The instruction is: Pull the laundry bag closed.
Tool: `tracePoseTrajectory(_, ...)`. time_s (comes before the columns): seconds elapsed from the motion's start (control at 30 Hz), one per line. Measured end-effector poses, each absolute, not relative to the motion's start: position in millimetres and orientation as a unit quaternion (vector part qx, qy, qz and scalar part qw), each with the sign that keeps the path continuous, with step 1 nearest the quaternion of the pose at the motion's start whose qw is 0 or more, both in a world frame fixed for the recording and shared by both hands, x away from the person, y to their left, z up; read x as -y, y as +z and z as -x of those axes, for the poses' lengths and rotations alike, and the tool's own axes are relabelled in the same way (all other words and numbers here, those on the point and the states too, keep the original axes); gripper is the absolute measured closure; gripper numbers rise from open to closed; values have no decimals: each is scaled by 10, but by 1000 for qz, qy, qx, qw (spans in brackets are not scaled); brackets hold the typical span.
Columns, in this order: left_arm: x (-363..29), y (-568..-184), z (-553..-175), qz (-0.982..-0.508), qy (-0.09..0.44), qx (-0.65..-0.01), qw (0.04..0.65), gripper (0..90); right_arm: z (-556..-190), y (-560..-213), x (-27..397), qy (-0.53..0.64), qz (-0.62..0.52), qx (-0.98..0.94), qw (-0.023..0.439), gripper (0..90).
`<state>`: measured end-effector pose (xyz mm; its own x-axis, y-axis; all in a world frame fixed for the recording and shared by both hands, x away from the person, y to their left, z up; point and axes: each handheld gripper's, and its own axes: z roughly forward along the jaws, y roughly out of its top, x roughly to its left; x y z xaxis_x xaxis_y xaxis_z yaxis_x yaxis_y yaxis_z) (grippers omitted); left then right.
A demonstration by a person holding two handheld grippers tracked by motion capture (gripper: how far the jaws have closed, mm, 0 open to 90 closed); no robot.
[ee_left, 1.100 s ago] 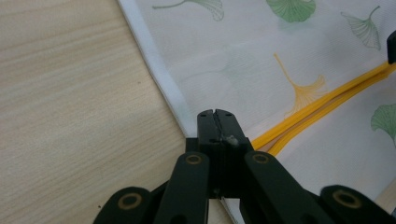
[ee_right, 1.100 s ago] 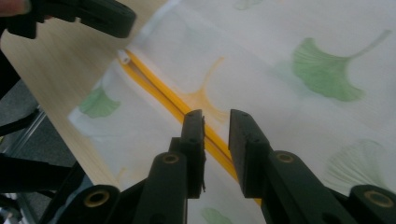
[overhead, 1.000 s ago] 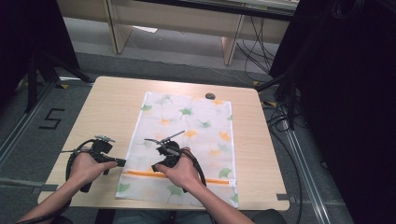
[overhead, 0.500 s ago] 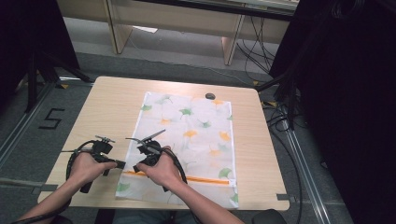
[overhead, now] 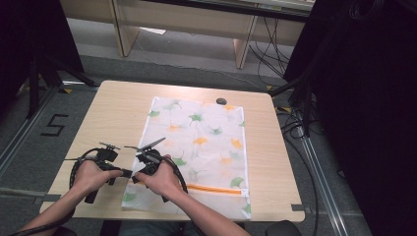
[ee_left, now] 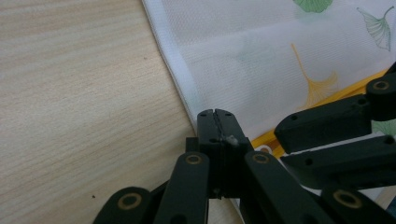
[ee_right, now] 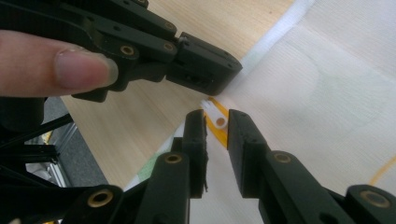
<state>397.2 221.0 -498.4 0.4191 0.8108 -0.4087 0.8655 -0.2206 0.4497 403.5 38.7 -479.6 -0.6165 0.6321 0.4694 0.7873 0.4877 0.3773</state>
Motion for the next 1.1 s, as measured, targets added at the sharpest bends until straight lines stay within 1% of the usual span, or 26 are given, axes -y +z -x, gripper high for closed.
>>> tracePoseTrajectory(0.1, -2214, -4986, -3974, -779, -45, -539, 318, 895, -4063, -4835, -400, -289, 412, 854, 131, 766)
tracePoseTrajectory(0.23, -2216, -4990, -3974, -778, -47, -540, 318, 896, -4082, -4867, -422, -287, 433, 843, 140, 743)
tracePoseTrajectory(0.3, -2219, -4988, -3974, -779, -47, -539, 318, 896, -4098, -4884, -419, -291, 424, 847, 135, 741)
tracePoseTrajectory(0.33, -2218, -4988, -3974, -779, -47, -539, 318, 896, -4089, -4872, -431, -283, 435, 843, 141, 740)
tracePoseTrajectory(0.37, -2218, -4988, -3975, -779, -47, -539, 318, 896, -4109, -4888, -431, -288, 427, 847, 135, 738)
tracePoseTrajectory(0.5, -2221, -4987, -3974, -779, -47, -538, 318, 895, -4116, -4894, -448, -289, 428, 845, 141, 746)
tracePoseTrajectory(0.57, -2236, -4984, -3978, -786, -48, -532, 312, 895, -4106, -4893, -476, -287, 433, 843, 142, 757)
tracePoseTrajectory(0.73, -2226, -4987, -3974, -781, -48, -537, 315, 895, -4103, -4897, -506, -287, 433, 842, 144, 768)
tracePoseTrajectory(0.8, -2232, -4988, -3975, -783, -48, -535, 315, 895, -4114, -4909, -503, -290, 421, 849, 137, 782)
tracePoseTrajectory(0.87, -2234, -4989, -3976, -783, -49, -535, 314, 896, -4101, -4906, -509, -288, 434, 841, 144, 796)
tracePoseTrajectory(1.1, -2231, -4988, -3973, -782, -49, -536, 314, 895, -4113, -4914, -489, -291, 426, 845, 142, 863)
